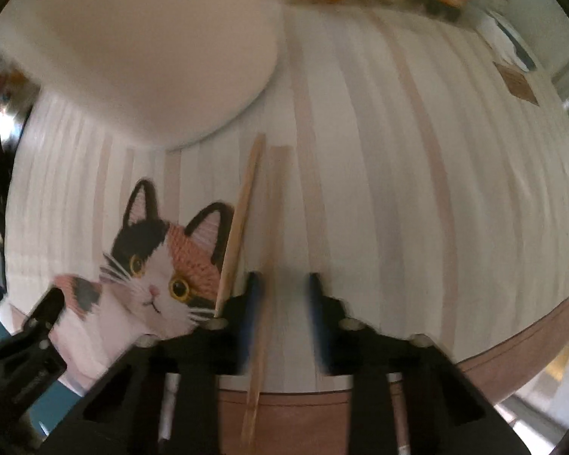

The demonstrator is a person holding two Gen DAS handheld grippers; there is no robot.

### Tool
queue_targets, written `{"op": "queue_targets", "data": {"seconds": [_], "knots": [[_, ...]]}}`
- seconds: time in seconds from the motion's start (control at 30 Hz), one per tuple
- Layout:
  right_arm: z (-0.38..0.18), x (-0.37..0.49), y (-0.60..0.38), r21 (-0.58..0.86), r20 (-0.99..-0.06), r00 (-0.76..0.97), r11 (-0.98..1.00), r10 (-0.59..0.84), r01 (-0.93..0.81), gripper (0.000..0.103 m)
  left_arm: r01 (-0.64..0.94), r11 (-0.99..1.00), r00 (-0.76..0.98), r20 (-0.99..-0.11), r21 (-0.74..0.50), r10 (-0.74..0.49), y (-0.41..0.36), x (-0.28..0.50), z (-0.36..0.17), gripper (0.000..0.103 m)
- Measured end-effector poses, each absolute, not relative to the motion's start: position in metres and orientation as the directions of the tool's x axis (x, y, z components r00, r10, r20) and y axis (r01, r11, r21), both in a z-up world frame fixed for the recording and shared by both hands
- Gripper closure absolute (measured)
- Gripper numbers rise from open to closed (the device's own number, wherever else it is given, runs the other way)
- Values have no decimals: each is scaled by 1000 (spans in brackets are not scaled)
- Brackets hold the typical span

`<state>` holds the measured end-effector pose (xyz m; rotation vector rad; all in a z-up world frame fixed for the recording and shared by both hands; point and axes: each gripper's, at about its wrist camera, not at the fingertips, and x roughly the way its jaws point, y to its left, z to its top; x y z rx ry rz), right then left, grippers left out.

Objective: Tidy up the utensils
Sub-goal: 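Move both open tools back down to the chopstick row, then grasp a chopstick with the left tool while the right tool grasps another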

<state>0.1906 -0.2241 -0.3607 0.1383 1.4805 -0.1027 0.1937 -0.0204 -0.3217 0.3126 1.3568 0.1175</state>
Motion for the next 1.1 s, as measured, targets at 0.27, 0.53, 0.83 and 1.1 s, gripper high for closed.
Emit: {"op": "queue_targets", "data": {"seconds": [0.27, 0.53, 0.83, 1.1], "knots": [[-361, 173, -274, -3, -996, 83, 974, -22, 226, 96, 205, 963, 211, -969, 176, 132, -61, 195, -319, 0], [-363, 145, -353, -5, -998, 58, 929, -29, 369, 96, 321, 947, 117, -993, 9, -30, -121, 198, -328, 24], [-363, 135, -382, -25, -997, 54, 919, -50, 393, 96, 363, 932, 69, -997, 3, -24, -145, 200, -352, 69], [-357, 143, -339, -53, -997, 38, 929, -72, 365, 96, 276, 961, 60, -998, -18, -36, -104, 198, -352, 98]]}}
